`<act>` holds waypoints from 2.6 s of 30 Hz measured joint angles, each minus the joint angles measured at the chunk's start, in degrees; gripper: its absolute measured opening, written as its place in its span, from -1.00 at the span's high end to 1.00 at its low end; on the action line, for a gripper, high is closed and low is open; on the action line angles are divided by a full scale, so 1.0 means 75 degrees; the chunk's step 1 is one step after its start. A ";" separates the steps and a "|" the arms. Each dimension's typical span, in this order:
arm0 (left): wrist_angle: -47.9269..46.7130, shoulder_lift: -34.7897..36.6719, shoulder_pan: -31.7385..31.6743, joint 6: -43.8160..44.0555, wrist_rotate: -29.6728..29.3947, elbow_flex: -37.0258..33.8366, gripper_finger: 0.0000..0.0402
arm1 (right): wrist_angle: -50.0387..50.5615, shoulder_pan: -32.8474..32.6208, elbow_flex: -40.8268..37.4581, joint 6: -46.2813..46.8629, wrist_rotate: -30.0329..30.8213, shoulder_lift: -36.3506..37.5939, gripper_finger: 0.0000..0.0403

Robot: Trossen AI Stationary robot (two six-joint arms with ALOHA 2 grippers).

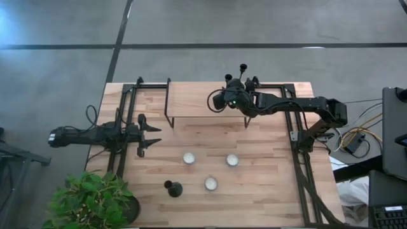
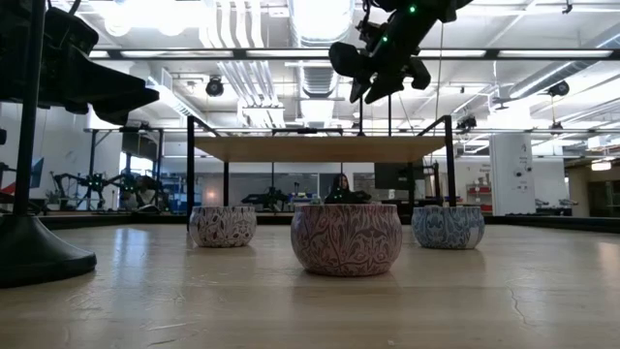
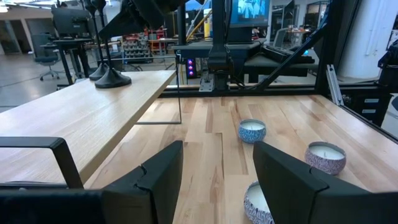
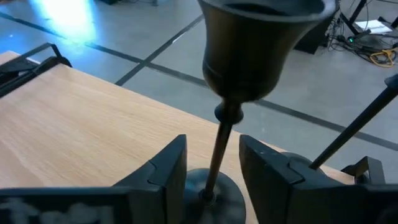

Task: Pick & Place candle stick holders
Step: Put the black candle holder on the shelf

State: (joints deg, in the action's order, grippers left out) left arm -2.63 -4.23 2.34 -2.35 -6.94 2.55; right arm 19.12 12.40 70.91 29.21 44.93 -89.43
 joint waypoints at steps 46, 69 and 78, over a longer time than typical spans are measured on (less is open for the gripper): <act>0.0000 0.0001 -0.0002 0.0000 0.0000 0.0000 -0.01 | 0.3073 -0.1696 -0.0055 0.0321 -0.2521 0.3218 -0.12; 0.0000 0.0000 -0.0002 0.0000 0.0000 0.0000 -0.01 | 0.3695 -0.5207 -0.1407 0.2247 -0.1423 0.3191 0.68; 0.0000 0.0000 -0.0002 0.0000 0.0000 0.0000 -0.01 | -0.1277 -0.4897 -0.4683 0.1123 -0.2091 0.3988 0.96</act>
State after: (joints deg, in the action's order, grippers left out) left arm -2.63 -4.23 2.33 -2.35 -6.94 2.55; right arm 9.54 -24.33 35.79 37.64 29.24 -59.52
